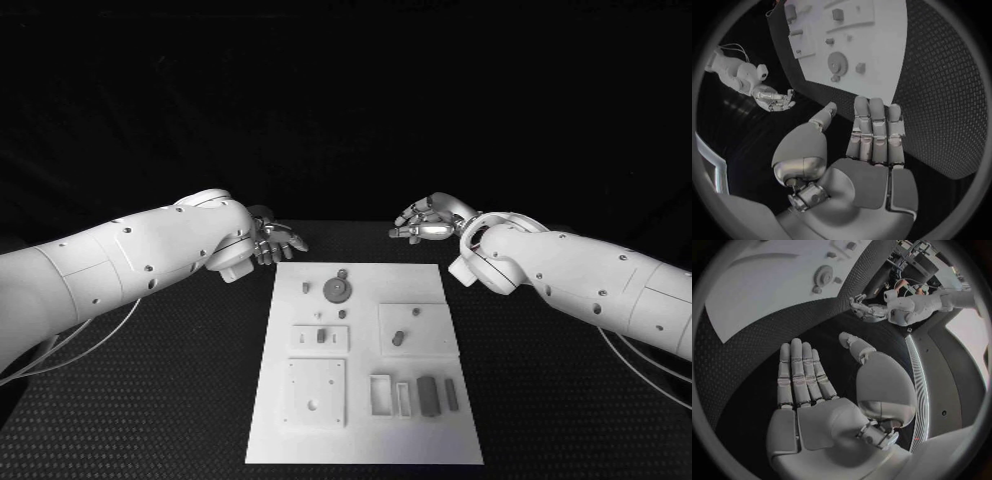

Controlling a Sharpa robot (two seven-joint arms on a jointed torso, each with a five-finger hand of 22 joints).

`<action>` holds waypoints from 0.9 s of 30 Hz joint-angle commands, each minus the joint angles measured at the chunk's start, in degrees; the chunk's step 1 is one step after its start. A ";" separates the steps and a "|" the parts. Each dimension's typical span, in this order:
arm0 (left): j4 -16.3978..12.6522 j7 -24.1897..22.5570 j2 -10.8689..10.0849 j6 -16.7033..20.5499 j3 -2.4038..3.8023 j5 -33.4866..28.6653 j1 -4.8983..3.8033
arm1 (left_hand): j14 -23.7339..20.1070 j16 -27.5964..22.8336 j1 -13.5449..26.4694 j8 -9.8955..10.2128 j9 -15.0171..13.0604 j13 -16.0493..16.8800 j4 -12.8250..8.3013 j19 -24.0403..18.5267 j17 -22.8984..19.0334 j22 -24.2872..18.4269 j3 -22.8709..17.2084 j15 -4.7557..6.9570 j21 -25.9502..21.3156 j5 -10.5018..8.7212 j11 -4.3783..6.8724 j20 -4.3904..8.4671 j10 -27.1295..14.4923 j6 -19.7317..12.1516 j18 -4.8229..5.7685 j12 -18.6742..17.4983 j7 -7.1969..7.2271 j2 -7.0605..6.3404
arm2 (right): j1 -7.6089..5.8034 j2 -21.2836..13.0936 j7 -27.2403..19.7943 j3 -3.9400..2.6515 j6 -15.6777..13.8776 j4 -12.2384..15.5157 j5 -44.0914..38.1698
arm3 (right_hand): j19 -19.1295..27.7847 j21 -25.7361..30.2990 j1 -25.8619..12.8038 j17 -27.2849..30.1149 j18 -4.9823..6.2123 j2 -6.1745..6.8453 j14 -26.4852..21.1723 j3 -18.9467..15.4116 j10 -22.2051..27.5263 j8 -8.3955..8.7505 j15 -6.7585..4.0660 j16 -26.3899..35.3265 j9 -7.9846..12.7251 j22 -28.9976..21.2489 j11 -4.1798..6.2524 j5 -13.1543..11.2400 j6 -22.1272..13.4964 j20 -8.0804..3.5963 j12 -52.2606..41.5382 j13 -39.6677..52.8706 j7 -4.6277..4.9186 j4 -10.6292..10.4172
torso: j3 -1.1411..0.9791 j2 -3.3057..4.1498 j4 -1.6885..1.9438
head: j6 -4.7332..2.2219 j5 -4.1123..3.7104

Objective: Assemble the parts on the task board

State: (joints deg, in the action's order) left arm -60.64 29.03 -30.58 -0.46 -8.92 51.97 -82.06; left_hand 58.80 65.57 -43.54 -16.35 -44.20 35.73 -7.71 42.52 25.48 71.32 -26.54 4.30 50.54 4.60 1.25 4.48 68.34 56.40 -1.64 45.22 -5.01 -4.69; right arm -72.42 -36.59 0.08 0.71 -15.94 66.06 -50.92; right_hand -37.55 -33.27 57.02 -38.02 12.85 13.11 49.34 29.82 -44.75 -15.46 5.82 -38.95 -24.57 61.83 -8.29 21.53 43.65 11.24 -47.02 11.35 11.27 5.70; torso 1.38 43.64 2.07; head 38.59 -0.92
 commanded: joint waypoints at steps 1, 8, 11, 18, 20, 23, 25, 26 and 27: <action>2.43 -2.45 1.36 -4.57 -0.01 4.37 0.15 | -0.91 -0.81 -0.88 0.38 0.32 -0.33 -0.53 -0.75 -0.28 -0.15 -0.13 -0.39 -0.72 0.33 -0.24 5.14 -0.84 -0.80 1.12 -0.92 -0.26 -0.12 | 0.02 0.03 -0.85 -0.01 -0.55 0.08 0.24 | 0.15 0.21 -0.21 0.08 0.95 -0.13 -0.53 -0.16 0.41 -0.32 0.03 -0.18 0.05 0.09 0.14 0.34 -0.46 0.27 -0.35 -0.09 1.49 -0.23 | 0.07 0.05 0.00 | -0.30 0.20; 7.72 -4.34 3.82 -8.68 0.02 4.90 2.30 | -3.31 -6.38 -3.32 1.38 2.14 -2.99 -2.66 -3.11 -2.40 -0.88 -0.55 -3.30 -4.13 3.78 -1.83 2.30 -3.06 -2.96 1.14 -7.20 -1.80 -0.02 | 0.02 0.14 -0.66 -0.01 -0.29 -0.24 1.37 | 4.53 4.11 0.09 3.41 -0.11 -0.21 -4.79 1.11 2.56 -0.47 2.55 4.36 0.39 -1.19 -1.37 0.01 -0.85 1.12 3.51 -3.33 1.60 -0.31 | 0.22 0.28 -0.24 | -0.43 0.21; 8.92 -4.58 4.50 -9.80 0.01 5.22 2.60 | -4.02 -7.56 -2.55 1.72 2.76 -3.39 -2.33 -3.86 -2.65 -0.97 -0.13 -3.97 -5.05 5.25 -2.30 1.63 -3.62 -3.79 1.17 -8.60 -2.19 0.00 | 0.02 0.15 -0.77 -0.02 -0.38 -0.21 1.78 | 6.16 5.64 0.22 5.14 -0.61 -0.18 -6.35 1.54 2.63 -0.60 3.53 6.10 0.50 -1.54 -1.81 -0.10 -1.03 1.44 5.50 -4.90 1.66 -0.53 | 0.19 0.33 -0.25 | -0.49 0.27; 11.47 -4.34 6.06 -11.12 -0.02 5.25 3.12 | -3.78 -7.85 -0.34 1.62 3.38 -3.23 -1.15 -3.81 -2.31 -0.69 0.85 -4.16 -5.50 6.04 -2.38 1.34 -3.21 -4.16 0.90 -9.34 -2.28 -0.80 | 0.01 0.23 -1.04 -0.02 -0.68 -0.25 2.38 | 6.41 6.18 0.37 6.08 -0.67 -0.13 -6.50 1.60 2.22 -0.73 3.68 6.50 0.59 -1.49 -1.91 -0.10 -1.16 1.53 6.56 -5.85 1.67 -0.67 | 0.19 0.39 -0.29 | -0.34 0.48; 11.97 -4.19 6.51 -11.38 -0.04 5.25 3.34 | -3.61 -7.77 0.34 1.53 3.50 -3.11 -0.72 -3.67 -2.15 -0.59 1.04 -4.07 -5.55 5.90 -2.33 1.39 -3.00 -4.15 0.80 -9.38 -2.23 -0.81 | 0.01 0.29 -0.43 -0.02 -0.96 -0.28 2.38 | 6.73 6.58 0.45 6.58 -0.76 -0.17 -6.84 1.68 2.25 -0.79 3.74 6.83 0.62 -1.55 -1.93 -0.12 -1.21 1.58 7.14 -6.30 1.60 -0.74 | 0.19 0.42 -0.28 | -0.33 0.47; 12.05 -4.30 6.94 -12.07 -0.05 5.24 3.64 | -2.44 -6.88 2.06 0.94 3.71 -2.45 0.66 -2.70 -1.43 -0.16 1.40 -3.44 -5.22 4.01 -1.80 1.87 -1.67 -3.41 0.41 -8.83 -1.74 -1.07 | 0.01 0.48 -0.10 -0.02 -1.21 -0.43 2.35 | 6.79 6.79 0.58 6.98 -0.77 -0.44 -6.90 1.83 2.07 -0.89 3.81 6.98 0.64 -1.52 -1.95 -0.29 -1.17 1.61 7.52 -6.62 1.60 -0.84 | 0.23 0.45 -0.33 | -0.29 0.42; 12.08 -4.45 7.22 -12.08 -0.05 5.22 3.79 | -2.18 -6.49 2.68 0.73 3.87 -2.10 1.23 -2.32 -1.08 0.10 1.47 -3.12 -5.06 3.01 -1.61 2.15 -1.32 -3.17 0.29 -8.59 -1.56 -1.26 | 0.01 0.49 -0.04 -0.02 -1.22 -0.44 2.35 | 6.77 6.88 0.72 7.20 -0.76 -0.52 -6.87 1.98 1.93 -0.93 3.85 7.01 0.66 -1.49 -1.96 -0.52 -1.17 1.61 7.72 -6.79 1.64 -0.90 | 0.26 0.46 -0.34 | -0.29 0.45; 12.04 -4.52 7.31 -12.02 -0.06 5.21 3.84 | -2.16 -6.40 2.85 0.65 3.93 -1.99 1.42 -2.29 -0.97 0.18 1.46 -3.05 -5.07 2.58 -1.55 2.23 -1.25 -3.08 0.28 -8.55 -1.50 -1.34 | 0.01 0.50 -0.03 -0.02 -1.21 -0.43 2.34 | 6.77 6.91 0.75 7.26 -0.76 -0.52 -6.86 2.02 1.90 -0.94 3.85 7.02 0.67 -1.48 -1.96 -0.56 -1.18 1.62 7.77 -6.83 1.64 -0.92 | 0.24 0.44 -0.35 | -0.25 0.45; 12.01 -4.60 7.39 -11.97 -0.06 5.21 3.88 | -1.92 -6.10 3.11 0.49 3.99 -1.76 1.72 -2.10 -0.75 0.32 1.46 -2.89 -5.00 1.99 -1.41 2.37 -0.93 -2.84 0.24 -8.34 -1.37 -1.39 | 0.01 0.52 -0.02 -0.02 -1.19 -0.41 2.33 | 6.76 6.92 0.78 7.31 -0.75 -0.51 -6.85 2.05 1.86 -0.95 3.85 7.03 0.67 -1.47 -1.96 -0.58 -1.18 1.62 7.81 -6.87 1.65 -0.92 | 0.26 0.47 -0.37 | -0.22 0.46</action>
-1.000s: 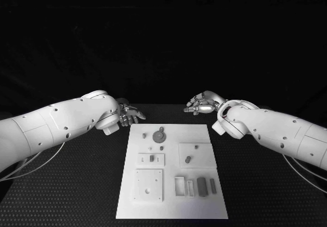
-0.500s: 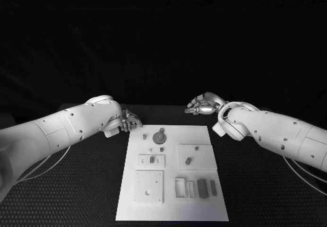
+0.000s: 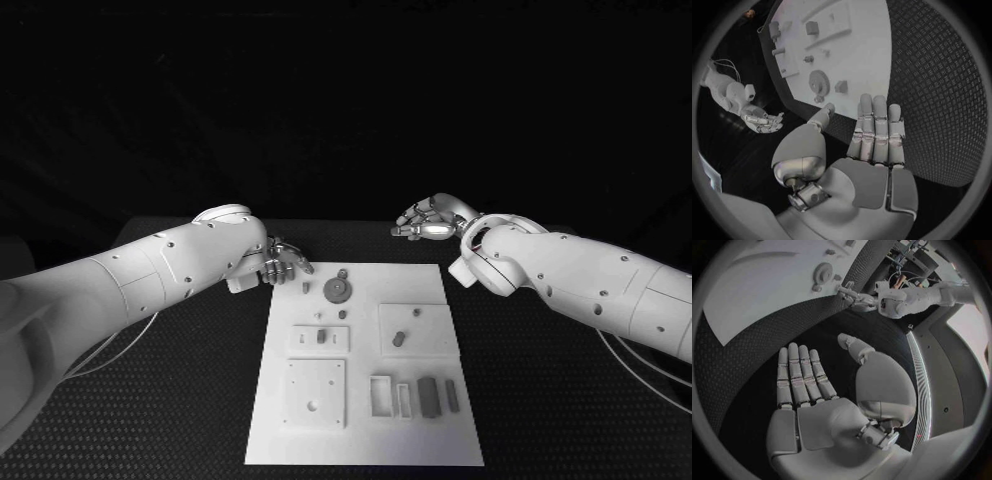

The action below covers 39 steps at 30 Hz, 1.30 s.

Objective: Assemble the parts on the task board

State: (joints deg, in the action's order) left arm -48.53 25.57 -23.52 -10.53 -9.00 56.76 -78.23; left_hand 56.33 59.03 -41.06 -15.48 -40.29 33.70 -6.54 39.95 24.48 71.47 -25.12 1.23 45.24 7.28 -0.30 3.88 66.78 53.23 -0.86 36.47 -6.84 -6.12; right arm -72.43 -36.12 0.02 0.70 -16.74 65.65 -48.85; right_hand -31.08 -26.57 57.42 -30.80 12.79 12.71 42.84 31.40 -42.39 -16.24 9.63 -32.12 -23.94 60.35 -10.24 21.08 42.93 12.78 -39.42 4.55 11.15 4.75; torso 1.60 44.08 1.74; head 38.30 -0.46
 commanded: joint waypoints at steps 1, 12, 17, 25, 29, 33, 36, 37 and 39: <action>-0.19 -1.18 0.40 -1.54 0.02 0.43 0.07 | 0.74 0.72 0.82 -0.49 0.14 0.45 0.81 0.64 0.45 0.28 0.03 0.34 0.38 -0.94 0.26 3.08 0.87 0.49 -0.57 0.60 0.57 0.08 | 0.02 0.07 0.06 -0.01 -0.35 0.01 0.25 | 0.29 0.25 0.42 0.15 -0.69 -0.10 -0.35 0.51 -0.53 -0.17 0.04 0.22 0.06 0.02 -0.01 -0.16 -0.49 0.08 0.27 -0.12 1.77 0.02 | 0.02 0.02 -0.01 | 0.08 -0.02; -0.60 -1.27 0.55 -2.22 -0.01 0.66 0.36 | 1.19 2.13 0.83 -1.38 0.49 1.61 1.15 1.29 1.56 1.24 -0.13 1.02 0.78 0.56 0.87 3.72 1.84 1.98 -0.48 1.46 1.19 1.59 | 0.01 0.33 0.30 -0.01 0.10 -0.05 0.13 | 0.28 0.37 0.62 0.45 -0.69 -0.03 -0.31 0.65 -0.71 -0.21 0.04 0.24 0.10 0.08 -0.01 -0.17 -0.51 0.10 0.50 -0.31 1.78 0.04 | -0.01 -0.05 0.10 | 0.33 -0.32; -0.90 -1.46 0.50 -2.62 -0.02 0.66 0.64 | 1.12 2.37 -0.01 -1.28 0.85 1.92 0.08 1.32 1.84 1.64 -0.13 1.11 0.78 1.36 0.87 3.88 2.08 2.04 -0.32 1.49 1.19 2.41 | 0.01 0.42 0.34 -0.01 0.26 -0.12 0.03 | 0.28 0.40 0.66 0.52 -0.69 -0.03 -0.30 0.67 -0.76 -0.21 0.04 0.24 0.11 0.10 -0.02 -0.15 -0.52 0.11 0.56 -0.35 1.79 0.05 | -0.01 -0.10 0.04 | 0.43 -0.26; -0.86 -1.78 0.43 -3.29 -0.02 0.48 0.82 | 1.32 2.63 -1.16 -1.61 1.10 2.19 -1.52 1.45 2.14 2.05 -0.21 1.20 0.60 2.27 1.09 3.98 2.64 3.08 -0.10 1.37 1.45 4.01 | 0.01 0.56 0.24 -0.01 0.20 -0.21 0.03 | 0.29 0.45 0.72 0.63 -0.69 -0.01 -0.28 0.69 -0.83 -0.23 0.05 0.24 0.13 0.12 -0.03 -0.10 -0.54 0.11 0.64 -0.41 1.80 0.07 | -0.03 -0.10 0.06 | 0.53 -0.39; -0.86 -1.76 0.44 -3.30 -0.02 0.48 0.82 | 1.32 2.63 -1.20 -1.60 1.12 2.19 -1.58 1.46 2.14 2.06 -0.21 1.20 0.59 2.39 1.09 3.99 2.65 3.09 -0.09 1.35 1.46 4.06 | 0.02 0.64 0.29 -0.01 0.26 -0.26 0.03 | 0.29 0.46 0.73 0.64 -0.70 -0.01 -0.28 0.69 -0.84 -0.23 0.05 0.24 0.13 0.13 -0.02 -0.09 -0.53 0.11 0.65 -0.42 1.80 0.07 | -0.02 -0.08 0.09 | 0.58 -0.37; -0.89 -1.82 0.48 -3.61 -0.02 0.46 0.84 | 1.42 2.68 -1.35 -1.62 1.19 2.24 -1.93 1.57 2.19 2.14 -0.19 1.23 0.56 2.93 1.12 4.02 2.80 3.21 -0.05 1.31 1.48 4.20 | 0.02 0.67 0.28 -0.01 0.33 -0.26 0.03 | 0.29 0.47 0.75 0.68 -0.70 -0.01 -0.28 0.70 -0.87 -0.24 0.05 0.24 0.13 0.14 -0.03 -0.06 -0.54 0.12 0.68 -0.43 1.79 0.09 | -0.04 -0.10 0.08 | 0.57 -0.33; -0.99 -1.87 0.47 -3.95 -0.02 0.07 0.84 | 1.55 2.74 -1.51 -1.67 1.23 2.28 -2.19 1.72 2.24 2.21 -0.21 1.28 0.56 3.14 1.16 4.07 2.98 3.36 -0.04 1.29 1.53 4.51 | 0.02 0.71 0.30 -0.01 0.40 -0.30 0.03 | 0.30 0.50 0.78 0.72 -0.70 -0.01 -0.28 0.70 -0.89 -0.25 0.05 0.24 0.14 0.15 -0.03 -0.04 -0.54 0.12 0.71 -0.45 1.80 0.11 | -0.04 -0.10 0.05 | 0.68 -0.30; -1.02 -1.99 0.46 -4.14 -0.02 -0.07 0.85 | 1.59 2.75 -1.62 -1.69 1.25 2.30 -2.33 1.78 2.26 2.24 -0.24 1.30 0.55 3.21 1.18 4.09 3.07 3.43 -0.04 1.28 1.55 4.68 | 0.02 0.73 0.31 -0.01 0.41 -0.34 0.03 | 0.30 0.50 0.78 0.73 -0.70 -0.01 -0.28 0.70 -0.89 -0.25 0.05 0.24 0.14 0.15 -0.03 -0.03 -0.54 0.12 0.72 -0.46 1.80 0.11 | -0.05 -0.09 0.04 | 0.68 -0.29; -1.08 -2.09 0.44 -4.52 -0.02 -0.54 0.86 | 1.63 2.75 -1.79 -1.70 1.28 2.31 -2.54 1.83 2.28 2.28 -0.27 1.31 0.53 3.27 1.19 4.12 3.13 3.48 -0.03 1.22 1.57 4.87 | 0.02 0.81 0.32 -0.01 0.44 -0.40 0.03 | 0.30 0.51 0.78 0.75 -0.70 -0.01 -0.28 0.70 -0.90 -0.25 0.05 0.24 0.14 0.15 -0.04 -0.02 -0.54 0.12 0.73 -0.47 1.80 0.11 | -0.06 -0.09 0.03 | 0.67 -0.27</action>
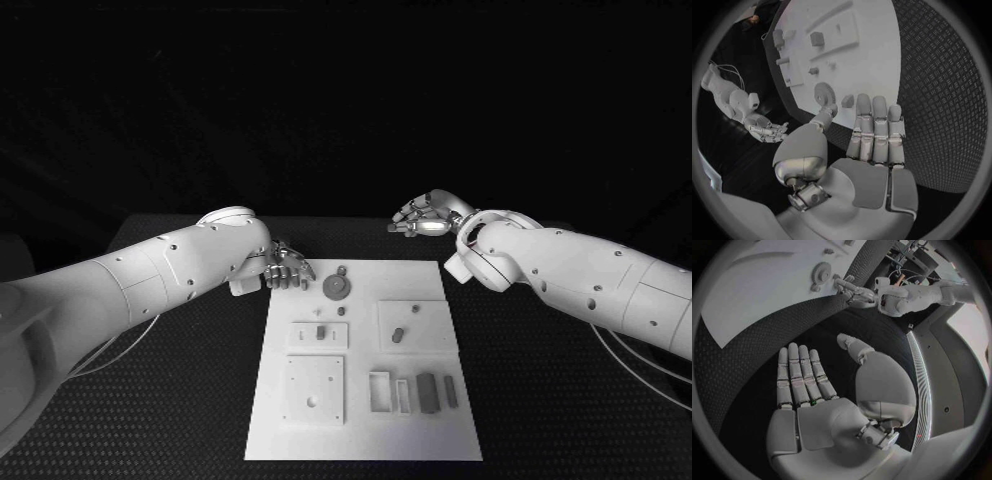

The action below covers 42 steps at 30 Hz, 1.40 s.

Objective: Assemble the parts on the task board

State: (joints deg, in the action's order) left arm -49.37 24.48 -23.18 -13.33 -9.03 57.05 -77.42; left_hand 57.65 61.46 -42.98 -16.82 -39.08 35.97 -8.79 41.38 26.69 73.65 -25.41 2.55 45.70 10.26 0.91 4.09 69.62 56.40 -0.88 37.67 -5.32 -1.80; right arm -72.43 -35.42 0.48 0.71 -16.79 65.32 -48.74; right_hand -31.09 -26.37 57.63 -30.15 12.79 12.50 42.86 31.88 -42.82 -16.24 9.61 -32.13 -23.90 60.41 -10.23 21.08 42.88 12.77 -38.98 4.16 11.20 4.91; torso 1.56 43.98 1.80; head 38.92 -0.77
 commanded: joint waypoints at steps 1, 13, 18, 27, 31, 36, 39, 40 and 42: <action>-0.25 -0.99 0.10 -1.50 0.02 -0.87 0.05 | 0.28 0.29 0.08 -0.34 0.10 0.04 -0.41 0.42 0.06 0.13 0.04 -0.01 0.06 0.23 -0.03 3.92 0.26 0.29 0.01 -0.04 0.03 0.51 | 0.02 0.14 -0.15 -0.01 0.54 -0.09 -0.08 | 0.31 0.32 0.57 0.10 -0.70 0.20 -0.29 0.22 -0.48 -0.25 0.08 0.24 0.10 0.10 -0.05 -0.02 -0.49 0.13 0.30 -0.09 1.74 -0.05 | -0.02 0.01 -0.03 | 0.04 0.04; -0.28 -1.02 0.09 -1.33 0.02 -0.87 0.09 | 0.31 0.09 -2.85 -0.40 0.34 0.15 -2.30 0.67 0.11 0.49 -0.98 -0.06 -0.32 -0.68 -0.05 3.92 0.51 0.56 0.18 -0.58 0.03 1.66 | 0.02 0.32 -0.18 -0.01 0.49 -0.15 -0.08 | 0.34 0.40 0.56 0.25 -0.72 0.18 -0.33 0.19 -0.58 -0.28 0.10 0.27 0.11 0.13 -0.07 0.03 -0.48 0.15 0.39 -0.14 1.75 -0.06 | 0.00 0.02 -0.03 | 0.16 0.14; -0.25 -1.03 0.09 -0.88 0.02 -0.87 0.15 | 0.37 0.08 -3.51 -0.50 0.35 0.20 -2.61 0.77 0.13 0.56 -1.15 -0.08 -0.41 -0.62 -0.04 3.90 0.61 0.73 0.23 -0.68 0.06 2.09 | 0.02 0.41 -0.18 -0.01 0.49 -0.27 -0.08 | 0.36 0.43 0.57 0.30 -0.73 0.18 -0.34 0.18 -0.61 -0.29 0.11 0.28 0.12 0.14 -0.07 0.05 -0.48 0.15 0.43 -0.15 1.74 -0.05 | 0.02 0.00 0.00 | 0.29 0.13; -0.17 -1.08 0.00 -0.77 0.03 -2.22 0.18 | 0.50 0.08 -4.49 -0.83 0.27 0.27 -3.09 0.93 0.17 0.66 -1.38 -0.08 -0.51 -0.62 0.06 3.91 0.87 1.23 0.26 -0.74 0.20 2.73 | 0.02 0.48 -0.23 0.00 0.52 -0.36 -0.08 | 0.42 0.51 0.54 0.43 -0.76 0.20 -0.42 0.15 -0.67 -0.32 0.15 0.32 0.13 0.17 -0.07 0.07 -0.48 0.17 0.51 -0.19 1.74 -0.05 | 0.03 0.04 -0.03 | 0.41 0.13; -0.01 -1.09 0.00 -0.19 0.03 -2.32 0.20 | 0.78 0.18 -6.07 -1.21 0.13 0.33 -3.81 1.18 0.22 0.79 -2.00 -0.02 -0.46 -0.40 0.18 3.95 1.31 1.77 0.24 -0.70 0.38 3.97 | 0.02 0.53 -0.21 0.00 0.61 -0.43 -0.08 | 0.45 0.55 0.52 0.49 -0.77 0.19 -0.45 0.13 -0.69 -0.33 0.16 0.33 0.14 0.19 -0.07 0.08 -0.49 0.18 0.55 -0.20 1.74 -0.07 | 0.04 0.03 0.01 | 0.44 0.14; -0.05 -1.23 -0.23 0.27 0.03 -2.32 0.20 | 1.24 0.11 -7.23 -1.83 -0.06 0.24 -4.20 1.49 0.21 0.94 -1.96 -0.02 -0.60 -0.12 0.29 3.94 2.18 2.65 0.35 -1.01 0.66 5.28 | 0.02 0.62 -0.22 0.00 0.67 -0.51 -0.08 | 0.47 0.57 0.51 0.53 -0.78 0.19 -0.47 0.12 -0.71 -0.33 0.17 0.34 0.15 0.20 -0.07 0.09 -0.49 0.18 0.58 -0.21 1.74 -0.08 | 0.04 0.03 0.01 | 0.56 0.22; -0.01 -1.37 -0.31 0.41 0.04 -2.37 0.24 | 1.78 -0.01 -8.19 -2.35 -0.20 0.06 -4.57 1.76 0.16 1.08 -1.97 0.07 -0.68 -0.05 0.39 4.01 3.05 3.46 0.37 -1.42 0.99 6.12 | 0.03 0.64 -0.24 0.00 0.67 -0.57 -0.08 | 0.49 0.59 0.49 0.57 -0.79 0.19 -0.48 0.11 -0.72 -0.34 0.18 0.34 0.15 0.20 -0.07 0.10 -0.49 0.19 0.60 -0.22 1.74 -0.08 | 0.04 0.02 0.00 | 0.58 0.25; -0.04 -1.37 -0.35 0.49 0.04 -2.49 0.25 | 1.89 -0.05 -8.45 -2.41 -0.21 0.01 -4.70 1.84 0.14 1.12 -1.99 0.10 -0.70 -0.04 0.41 4.04 3.21 3.56 0.37 -1.55 1.03 6.26 | 0.03 0.64 -0.23 0.00 0.68 -0.57 -0.08 | 0.49 0.60 0.49 0.57 -0.79 0.19 -0.48 0.10 -0.72 -0.34 0.18 0.35 0.15 0.21 -0.07 0.10 -0.49 0.19 0.60 -0.22 1.74 -0.09 | 0.04 0.01 0.01 | 0.63 0.28; -0.07 -1.32 -0.40 0.55 0.04 -2.76 0.25 | 2.15 -0.12 -8.91 -2.52 -0.22 -0.08 -4.91 1.98 0.12 1.19 -1.99 0.14 -0.73 -0.04 0.47 4.08 3.58 3.74 0.38 -1.78 1.10 6.48 | 0.03 0.65 -0.22 0.00 0.72 -0.60 -0.08 | 0.50 0.61 0.48 0.59 -0.79 0.18 -0.49 0.10 -0.73 -0.34 0.18 0.35 0.15 0.21 -0.07 0.10 -0.50 0.19 0.62 -0.22 1.74 -0.09 | 0.03 0.00 0.02 | 0.65 0.27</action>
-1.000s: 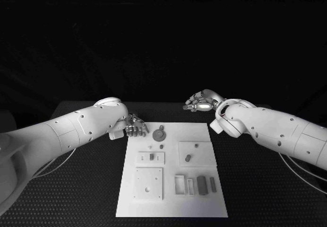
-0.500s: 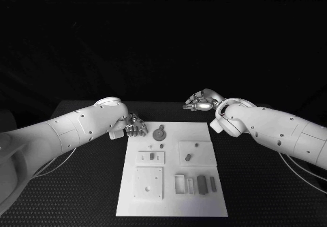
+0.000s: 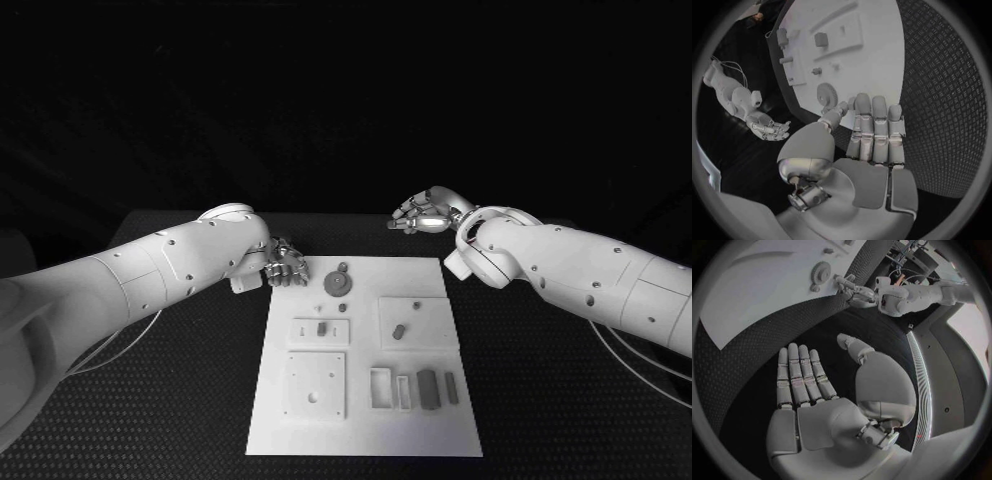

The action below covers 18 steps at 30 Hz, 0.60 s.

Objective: Assemble the parts on the task board

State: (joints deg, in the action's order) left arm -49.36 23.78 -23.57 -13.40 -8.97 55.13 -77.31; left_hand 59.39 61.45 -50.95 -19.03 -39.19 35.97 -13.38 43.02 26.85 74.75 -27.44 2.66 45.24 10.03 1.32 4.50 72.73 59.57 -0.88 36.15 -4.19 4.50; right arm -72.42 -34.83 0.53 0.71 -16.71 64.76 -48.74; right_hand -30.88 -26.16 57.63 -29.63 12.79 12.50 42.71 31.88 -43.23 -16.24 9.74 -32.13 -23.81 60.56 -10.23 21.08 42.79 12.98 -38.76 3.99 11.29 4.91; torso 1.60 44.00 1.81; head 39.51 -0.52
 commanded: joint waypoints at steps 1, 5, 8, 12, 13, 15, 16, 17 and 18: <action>-0.09 -0.61 -0.01 0.66 -0.02 -0.88 0.14 | 0.46 -0.13 -1.02 -0.33 -0.12 -0.09 -0.36 0.37 -0.05 0.10 0.03 0.04 -0.28 0.19 0.07 3.68 0.55 0.62 0.38 -0.31 -0.01 0.22 | 0.03 0.06 -0.27 -0.01 0.65 -0.04 -0.08 | 0.29 0.40 0.48 0.08 -0.79 0.19 -0.35 0.10 -0.32 -0.34 0.05 0.35 0.06 0.06 -0.07 0.11 -0.41 -0.02 0.40 -0.06 1.65 -0.09 | -0.01 -0.02 0.01 | 0.07 0.02; -0.22 -0.51 -0.18 1.59 -0.01 -1.14 0.16 | 0.77 -0.16 -1.33 -0.45 -0.12 -0.15 -0.46 0.54 -0.05 0.18 0.10 0.09 -0.29 0.20 0.13 3.72 0.96 0.83 0.40 -0.51 0.07 0.43 | 0.03 0.08 -0.28 -0.01 0.65 -0.06 -0.08 | 0.31 0.42 0.47 0.12 -0.80 0.18 -0.36 0.09 -0.33 -0.34 0.06 0.35 0.07 0.07 -0.07 0.12 -0.41 -0.01 0.43 -0.06 1.66 -0.10 | 0.01 -0.01 -0.01 | 0.09 0.04; -0.51 -0.39 -0.60 2.80 0.01 -2.52 0.16 | 1.21 -0.14 -1.60 -0.62 -0.14 -0.17 -0.55 0.76 -0.03 0.30 0.23 0.20 -0.28 0.26 0.25 3.80 1.51 1.13 0.40 -0.68 0.18 0.54 | 0.04 0.09 -0.35 -0.01 0.71 -0.10 -0.08 | 0.31 0.43 0.47 0.14 -0.80 0.18 -0.37 0.09 -0.34 -0.35 0.06 0.35 0.07 0.08 -0.07 0.12 -0.42 -0.01 0.44 -0.07 1.66 -0.10 | 0.00 -0.02 -0.03 | 0.06 0.14; -1.58 -0.16 -1.84 4.74 0.07 -4.42 0.16 | 1.74 -0.05 -2.01 -0.76 -0.13 -0.17 -0.75 1.11 0.04 0.48 0.32 0.36 -0.19 0.35 0.42 3.97 2.13 1.43 0.35 -0.88 0.31 0.68 | 0.04 0.03 -0.38 -0.01 0.67 -0.24 -0.07 | 0.33 0.46 0.47 0.19 -0.80 0.14 -0.39 0.09 -0.35 -0.36 0.07 0.36 0.08 0.09 -0.06 0.15 -0.42 -0.02 0.48 -0.08 1.65 -0.10 | -0.04 -0.02 0.00 | 0.06 0.13; -1.86 -0.16 -2.11 4.90 0.08 -4.77 0.16 | 1.79 -0.04 -2.05 -0.78 -0.13 -0.17 -0.77 1.15 0.04 0.50 0.33 0.38 -0.18 0.35 0.43 3.98 2.20 1.46 0.34 -0.90 0.32 0.69 | 0.04 0.01 -0.38 -0.01 0.66 -0.26 -0.07 | 0.34 0.47 0.47 0.21 -0.80 0.13 -0.40 0.09 -0.35 -0.36 0.07 0.37 0.08 0.09 -0.06 0.16 -0.41 -0.02 0.49 -0.08 1.65 -0.10 | -0.04 -0.02 0.00 | 0.05 0.12; -2.84 0.04 -2.90 5.37 0.10 -5.71 0.15 | 1.94 -0.02 -2.17 -0.82 -0.12 -0.17 -0.83 1.24 0.07 0.55 0.36 0.43 -0.17 0.38 0.49 4.03 2.41 1.57 0.33 -0.97 0.37 0.70 | 0.04 -0.05 -0.39 -0.01 0.62 -0.30 -0.05 | 0.35 0.49 0.46 0.24 -0.81 0.14 -0.42 0.07 -0.36 -0.37 0.08 0.38 0.08 0.10 -0.06 0.17 -0.41 -0.01 0.51 -0.08 1.65 -0.10 | -0.05 -0.06 0.01 | 0.09 0.11; -3.41 0.14 -3.30 5.56 0.11 -6.22 0.14 | 2.00 -0.01 -2.20 -0.84 -0.12 -0.18 -0.85 1.27 0.08 0.58 0.37 0.44 -0.16 0.38 0.50 4.04 2.49 1.62 0.33 -1.00 0.38 0.69 | 0.04 -0.09 -0.39 -0.01 0.62 -0.31 -0.04 | 0.36 0.51 0.45 0.26 -0.81 0.15 -0.43 0.07 -0.37 -0.37 0.08 0.38 0.08 0.10 -0.06 0.18 -0.42 -0.01 0.52 -0.09 1.65 -0.10 | -0.06 -0.06 0.01 | 0.09 0.11; -3.99 0.30 -3.70 5.70 0.12 -6.78 0.14 | 2.05 0.00 -2.24 -0.85 -0.12 -0.18 -0.87 1.29 0.08 0.59 0.38 0.46 -0.16 0.40 0.52 4.06 2.55 1.65 0.33 -1.03 0.40 0.70 | 0.04 -0.14 -0.39 -0.01 0.61 -0.32 -0.04 | 0.36 0.51 0.45 0.26 -0.81 0.15 -0.43 0.06 -0.37 -0.37 0.09 0.38 0.08 0.10 -0.06 0.18 -0.42 -0.01 0.53 -0.09 1.65 -0.10 | -0.06 -0.06 -0.01 | 0.05 0.11; -4.58 0.49 -4.07 5.93 0.13 -7.16 0.12 | 2.18 0.03 -2.33 -0.89 -0.11 -0.18 -0.92 1.36 0.10 0.63 0.39 0.50 -0.15 0.43 0.57 4.09 2.71 1.74 0.32 -1.08 0.43 0.67 | 0.04 -0.17 -0.39 -0.01 0.61 -0.33 -0.03 | 0.36 0.51 0.45 0.27 -0.81 0.15 -0.43 0.06 -0.37 -0.37 0.09 0.38 0.08 0.11 -0.06 0.18 -0.42 -0.01 0.53 -0.09 1.65 -0.10 | -0.06 -0.06 0.02 | 0.06 0.09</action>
State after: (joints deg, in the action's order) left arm -53.27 23.96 -27.55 -9.68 -8.91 51.24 -77.19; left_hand 61.20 61.45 -52.65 -19.59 -39.20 35.85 -14.01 44.05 26.88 74.94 -26.98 3.25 45.24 10.17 1.82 4.71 75.09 60.86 -0.87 35.30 -3.74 5.26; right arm -72.40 -34.96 0.53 0.71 -16.66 64.45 -48.74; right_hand -30.88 -25.95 57.63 -29.43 12.79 12.50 42.73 31.88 -43.22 -16.24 9.73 -32.13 -23.81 60.60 -10.23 21.08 42.83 12.98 -38.54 4.00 11.25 4.91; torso 1.57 43.96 1.81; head 39.55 -0.37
